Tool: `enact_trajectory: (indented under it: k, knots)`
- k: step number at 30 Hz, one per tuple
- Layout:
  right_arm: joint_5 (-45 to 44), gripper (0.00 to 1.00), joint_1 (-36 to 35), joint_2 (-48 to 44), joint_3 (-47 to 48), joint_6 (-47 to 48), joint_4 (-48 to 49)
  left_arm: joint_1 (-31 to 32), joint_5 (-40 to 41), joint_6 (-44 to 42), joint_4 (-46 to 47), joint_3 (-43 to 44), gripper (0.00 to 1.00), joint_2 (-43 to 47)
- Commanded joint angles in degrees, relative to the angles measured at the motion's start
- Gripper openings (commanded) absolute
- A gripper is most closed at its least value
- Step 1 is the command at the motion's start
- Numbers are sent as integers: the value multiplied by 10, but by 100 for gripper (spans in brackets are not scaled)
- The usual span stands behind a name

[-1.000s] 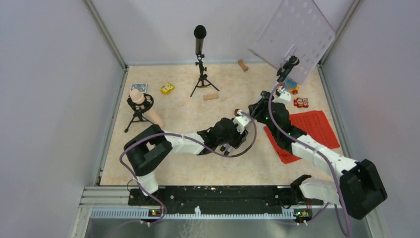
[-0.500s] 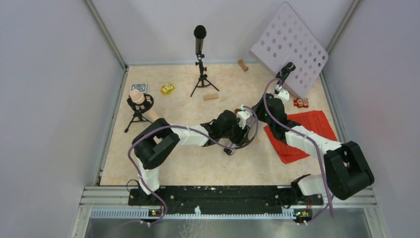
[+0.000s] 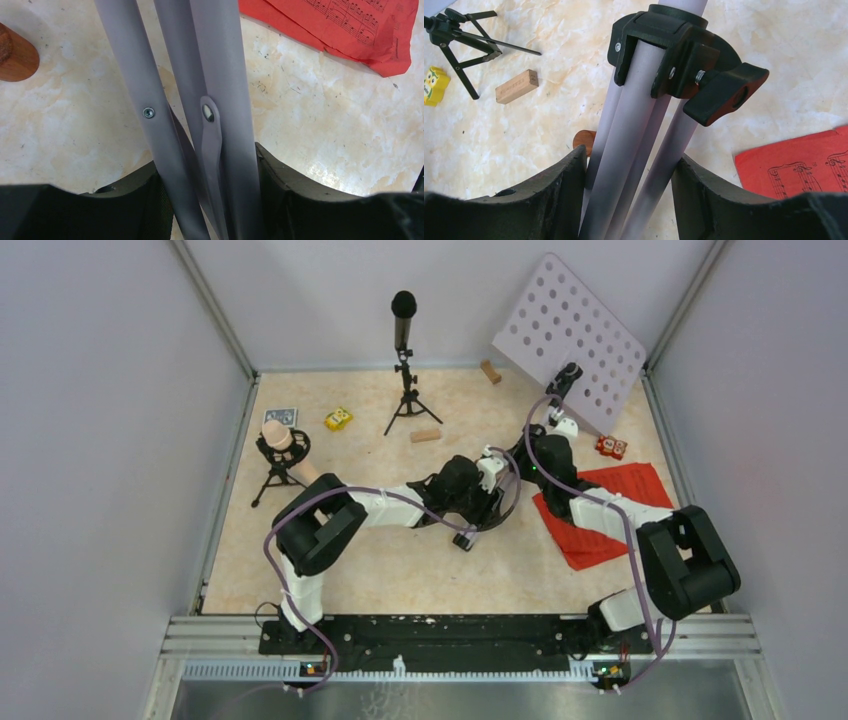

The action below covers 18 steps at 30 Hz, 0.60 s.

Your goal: Pack up the instrument practice props

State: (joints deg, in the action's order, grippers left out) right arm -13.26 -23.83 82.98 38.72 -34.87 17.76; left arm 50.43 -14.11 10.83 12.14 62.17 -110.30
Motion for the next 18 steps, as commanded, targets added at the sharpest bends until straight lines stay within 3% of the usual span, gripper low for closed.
enact_trajectory:
  k: [1,6,10,13,18]
  knots:
    - [58,31,-5,-21,51,132,107,-7,5,-93,17,20,46,-23]
    - [63,45,-5,-32,53,148,96,-8,4,-88,17,19,56,-28]
    - [66,58,-5,-52,56,157,83,-9,10,-83,18,17,74,-28]
    - [70,64,-5,-66,57,160,70,-10,12,-80,17,22,86,-32]
    - [81,68,-5,-87,52,160,43,-20,22,-68,19,24,92,-35]
